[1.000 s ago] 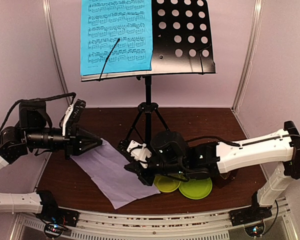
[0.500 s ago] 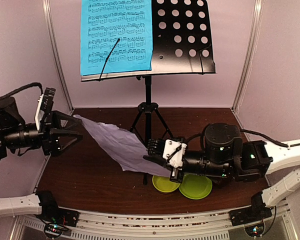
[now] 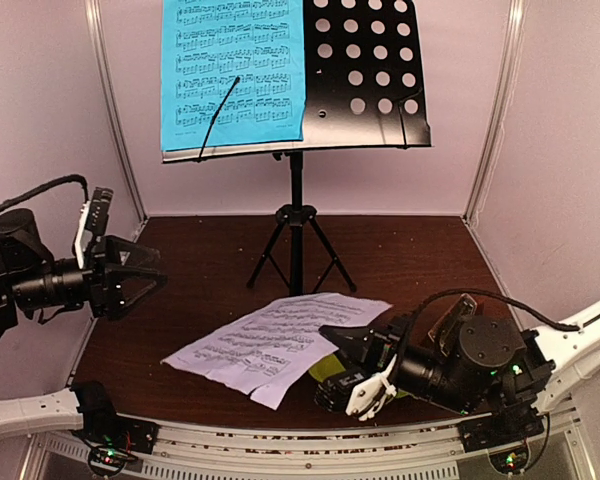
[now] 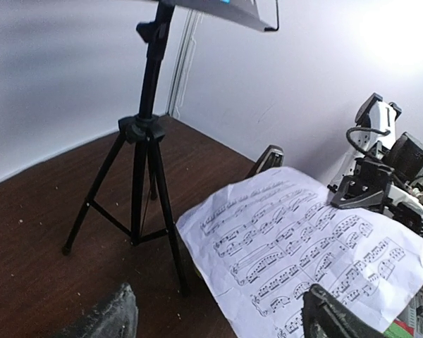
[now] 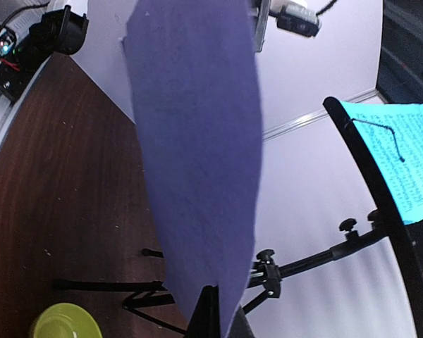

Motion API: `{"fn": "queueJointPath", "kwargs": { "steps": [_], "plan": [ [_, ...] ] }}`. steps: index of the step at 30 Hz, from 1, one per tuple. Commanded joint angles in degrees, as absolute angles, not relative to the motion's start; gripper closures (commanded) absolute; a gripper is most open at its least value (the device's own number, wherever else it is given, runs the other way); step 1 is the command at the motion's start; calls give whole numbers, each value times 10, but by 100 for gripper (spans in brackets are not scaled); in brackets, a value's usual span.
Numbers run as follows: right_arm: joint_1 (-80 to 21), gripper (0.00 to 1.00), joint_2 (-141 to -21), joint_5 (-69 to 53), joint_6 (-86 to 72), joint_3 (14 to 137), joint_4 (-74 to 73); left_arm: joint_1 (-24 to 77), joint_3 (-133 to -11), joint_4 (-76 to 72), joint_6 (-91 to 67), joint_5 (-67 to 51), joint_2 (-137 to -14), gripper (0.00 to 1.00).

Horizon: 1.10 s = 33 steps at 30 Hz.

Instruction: Set up the instrument practice props

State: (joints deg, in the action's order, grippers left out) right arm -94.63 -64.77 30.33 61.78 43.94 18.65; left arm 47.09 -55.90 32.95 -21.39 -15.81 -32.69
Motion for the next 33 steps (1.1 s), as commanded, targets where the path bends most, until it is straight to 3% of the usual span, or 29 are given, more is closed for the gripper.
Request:
{"fn": "queueJointPath", "kwargs": {
  "steps": [1, 17, 33],
  "plan": [
    [-971, 100, -651, 378, 824, 386, 391, 473, -526, 272, -258, -189, -348, 15],
    [-1059, 100, -659, 405, 997, 405, 446, 477, -388, 61, -386, -353, -351, 10],
    [-1088, 100, -648, 385, 1032, 496, 285, 520, -394, -45, -433, -422, -443, 8]
  ]
}}
